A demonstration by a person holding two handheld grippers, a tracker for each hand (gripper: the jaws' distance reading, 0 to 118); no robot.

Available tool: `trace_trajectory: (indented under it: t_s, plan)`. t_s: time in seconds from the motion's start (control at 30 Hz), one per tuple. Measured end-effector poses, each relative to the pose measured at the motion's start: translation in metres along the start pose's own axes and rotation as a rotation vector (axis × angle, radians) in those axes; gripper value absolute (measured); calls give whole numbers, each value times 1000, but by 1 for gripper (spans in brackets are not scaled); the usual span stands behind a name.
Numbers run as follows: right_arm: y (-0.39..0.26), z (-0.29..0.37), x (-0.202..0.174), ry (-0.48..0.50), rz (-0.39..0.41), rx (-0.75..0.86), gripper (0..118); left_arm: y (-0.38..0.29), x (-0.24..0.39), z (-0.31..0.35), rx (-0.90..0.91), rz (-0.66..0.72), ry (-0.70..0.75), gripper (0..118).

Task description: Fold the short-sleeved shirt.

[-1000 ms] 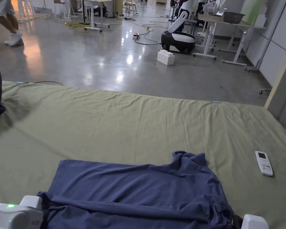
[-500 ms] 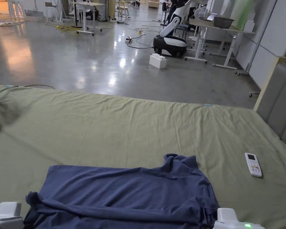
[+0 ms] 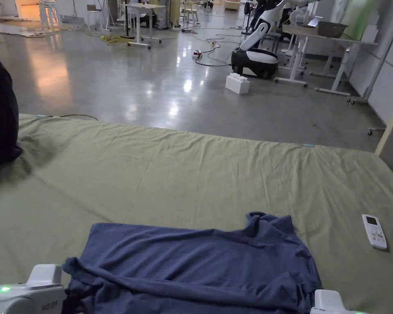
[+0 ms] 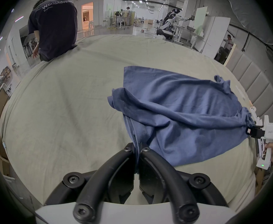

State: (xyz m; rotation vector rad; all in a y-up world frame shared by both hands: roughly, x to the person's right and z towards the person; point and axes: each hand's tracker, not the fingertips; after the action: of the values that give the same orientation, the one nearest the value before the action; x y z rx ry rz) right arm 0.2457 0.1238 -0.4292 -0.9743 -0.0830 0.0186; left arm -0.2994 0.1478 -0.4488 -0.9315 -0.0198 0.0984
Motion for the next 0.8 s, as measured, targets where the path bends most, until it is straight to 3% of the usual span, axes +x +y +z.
trace_trajectory:
  t_s: [0.23, 0.5, 0.8]
  plan:
    - [19, 48, 3, 14, -19, 77, 13, 23, -13, 35, 61, 8, -28, 5]
    - [21, 103, 6, -12, 44, 90, 13, 26, -31, 80, 101, 31, -62, 5]
    - [-53, 140, -1, -13, 102, 22, 13, -50, -49, 106, 44, 41, -69, 5]
